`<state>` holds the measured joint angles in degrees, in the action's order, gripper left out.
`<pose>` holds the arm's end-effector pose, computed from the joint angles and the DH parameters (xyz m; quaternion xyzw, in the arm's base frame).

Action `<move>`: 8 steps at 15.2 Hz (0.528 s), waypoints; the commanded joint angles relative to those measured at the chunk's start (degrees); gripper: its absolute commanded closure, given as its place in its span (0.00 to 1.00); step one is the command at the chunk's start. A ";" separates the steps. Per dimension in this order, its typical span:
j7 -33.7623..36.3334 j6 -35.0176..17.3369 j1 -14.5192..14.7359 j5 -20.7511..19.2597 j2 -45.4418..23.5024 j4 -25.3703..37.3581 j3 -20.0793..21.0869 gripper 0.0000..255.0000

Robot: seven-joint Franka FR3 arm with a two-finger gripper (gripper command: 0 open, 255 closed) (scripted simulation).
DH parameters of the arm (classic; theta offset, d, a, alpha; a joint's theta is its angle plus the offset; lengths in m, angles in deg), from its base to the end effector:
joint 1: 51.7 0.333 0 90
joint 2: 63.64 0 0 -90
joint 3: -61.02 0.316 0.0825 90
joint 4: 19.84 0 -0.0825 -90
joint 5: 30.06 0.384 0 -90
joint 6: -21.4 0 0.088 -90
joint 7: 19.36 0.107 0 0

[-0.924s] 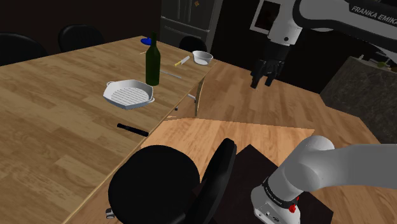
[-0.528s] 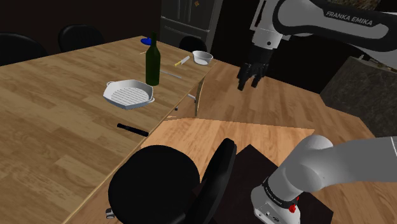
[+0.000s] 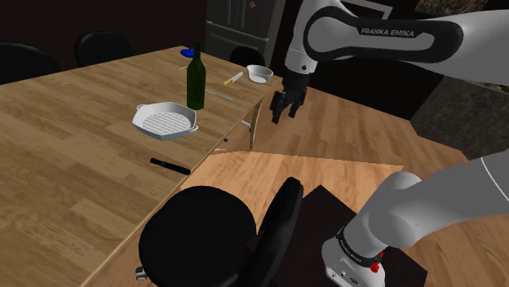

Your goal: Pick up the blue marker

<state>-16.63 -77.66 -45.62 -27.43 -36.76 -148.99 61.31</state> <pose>0.4024 0.0494 0.5395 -0.9990 -0.0272 0.0296 0.0191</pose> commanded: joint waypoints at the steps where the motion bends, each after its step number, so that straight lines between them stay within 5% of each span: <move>1: -0.42 -2.46 0.99 0.47 -3.37 1.13 0.88 0.00; 8: -1.82 -9.81 3.99 1.20 -15.60 6.47 3.93 0.00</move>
<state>-18.20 -86.79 -42.05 -26.28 -50.66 -143.67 64.84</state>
